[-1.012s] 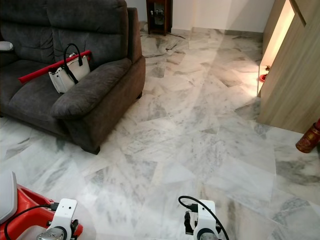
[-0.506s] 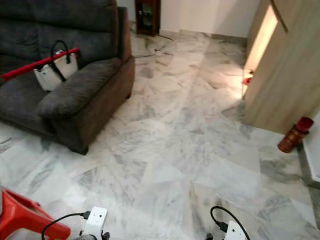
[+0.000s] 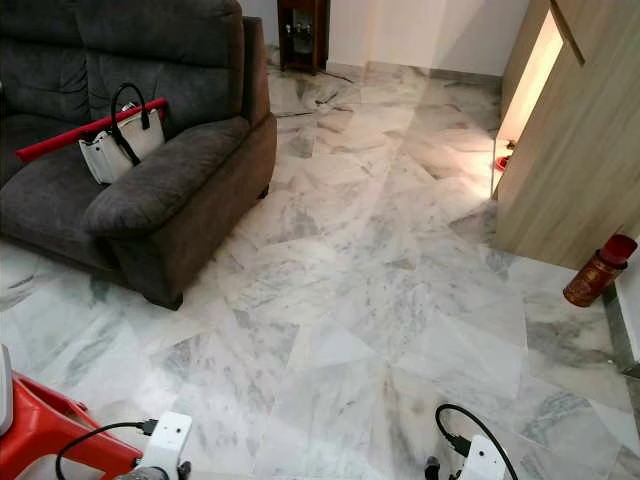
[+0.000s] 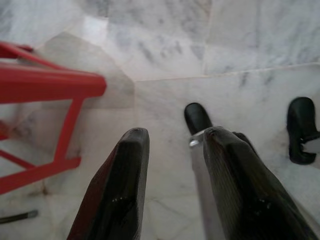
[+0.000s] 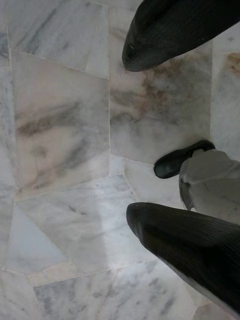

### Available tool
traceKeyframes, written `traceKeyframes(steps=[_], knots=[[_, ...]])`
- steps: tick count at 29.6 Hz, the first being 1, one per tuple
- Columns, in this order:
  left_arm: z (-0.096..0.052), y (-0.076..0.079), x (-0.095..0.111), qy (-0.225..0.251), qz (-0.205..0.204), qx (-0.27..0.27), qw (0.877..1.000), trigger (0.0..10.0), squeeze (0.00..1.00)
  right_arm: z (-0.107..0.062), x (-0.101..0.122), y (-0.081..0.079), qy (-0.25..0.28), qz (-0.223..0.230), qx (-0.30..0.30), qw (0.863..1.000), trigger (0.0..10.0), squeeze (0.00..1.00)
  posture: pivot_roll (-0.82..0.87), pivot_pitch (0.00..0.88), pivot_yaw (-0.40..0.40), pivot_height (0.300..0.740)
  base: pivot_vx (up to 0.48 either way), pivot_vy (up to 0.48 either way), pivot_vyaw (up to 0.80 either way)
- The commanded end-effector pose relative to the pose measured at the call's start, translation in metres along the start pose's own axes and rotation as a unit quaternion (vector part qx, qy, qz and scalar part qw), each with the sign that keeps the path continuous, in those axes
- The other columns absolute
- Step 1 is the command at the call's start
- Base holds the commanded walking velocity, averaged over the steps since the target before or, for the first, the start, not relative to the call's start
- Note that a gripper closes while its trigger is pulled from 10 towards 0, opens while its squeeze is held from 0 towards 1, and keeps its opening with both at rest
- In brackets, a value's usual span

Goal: Picking trash to rubbish bin

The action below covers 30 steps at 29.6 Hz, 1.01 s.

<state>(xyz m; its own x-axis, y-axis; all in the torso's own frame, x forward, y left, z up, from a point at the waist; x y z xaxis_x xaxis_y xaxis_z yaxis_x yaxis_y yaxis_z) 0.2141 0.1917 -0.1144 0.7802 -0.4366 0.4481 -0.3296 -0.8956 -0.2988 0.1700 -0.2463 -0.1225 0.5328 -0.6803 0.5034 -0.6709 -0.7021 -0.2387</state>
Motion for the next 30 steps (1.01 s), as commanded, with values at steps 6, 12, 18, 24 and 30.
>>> traceKeyframes(steps=[6,12,18,24,30], knots=[[-0.002,-0.006,-0.019,-0.019,-0.056,0.016,0.998,10.0,0.00,0.003,0.009,-0.019,0.024,0.027,0.017,0.999,10.0,0.00,-0.17,0.000,0.009,0.740,0.000,0.000,0.00],[-0.001,0.007,-0.011,-0.007,-0.080,0.004,0.997,10.0,0.00,0.003,0.011,-0.021,0.033,0.000,0.013,0.999,10.0,0.00,-0.17,0.000,0.005,0.740,0.000,0.000,0.00],[0.000,0.010,0.003,0.007,-0.077,-0.002,0.997,10.0,0.00,0.002,0.013,-0.018,0.041,0.001,0.006,0.999,10.0,0.00,-0.18,0.000,0.006,0.740,0.000,0.000,0.67],[0.000,0.012,0.012,0.016,-0.070,-0.006,0.997,10.0,0.00,0.002,0.011,-0.018,0.038,-0.012,0.009,0.999,10.0,0.00,-0.18,0.000,0.006,0.740,0.000,0.000,0.80],[0.000,0.018,0.017,0.021,-0.074,-0.009,0.997,10.0,0.00,0.002,0.012,-0.019,0.039,-0.033,0.010,0.999,10.0,0.00,-0.18,0.000,0.000,0.740,0.000,0.000,0.80]])
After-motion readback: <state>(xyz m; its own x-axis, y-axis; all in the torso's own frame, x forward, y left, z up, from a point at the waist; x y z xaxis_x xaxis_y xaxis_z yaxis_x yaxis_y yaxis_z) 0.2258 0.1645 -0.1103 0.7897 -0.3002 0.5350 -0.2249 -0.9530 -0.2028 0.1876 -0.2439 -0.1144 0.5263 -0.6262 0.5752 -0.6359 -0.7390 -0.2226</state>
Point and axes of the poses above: a point about 5 cm out from each wrist's last joint towards the gripper, its own z axis pointing out of the wrist towards the gripper, its own x axis along the axis of the wrist's last joint, y = z × x, the point moved 4 cm from there along z, pointing out of the wrist towards the gripper, and after that the axes turned 15 degrees about z, right-handed, at the moved point
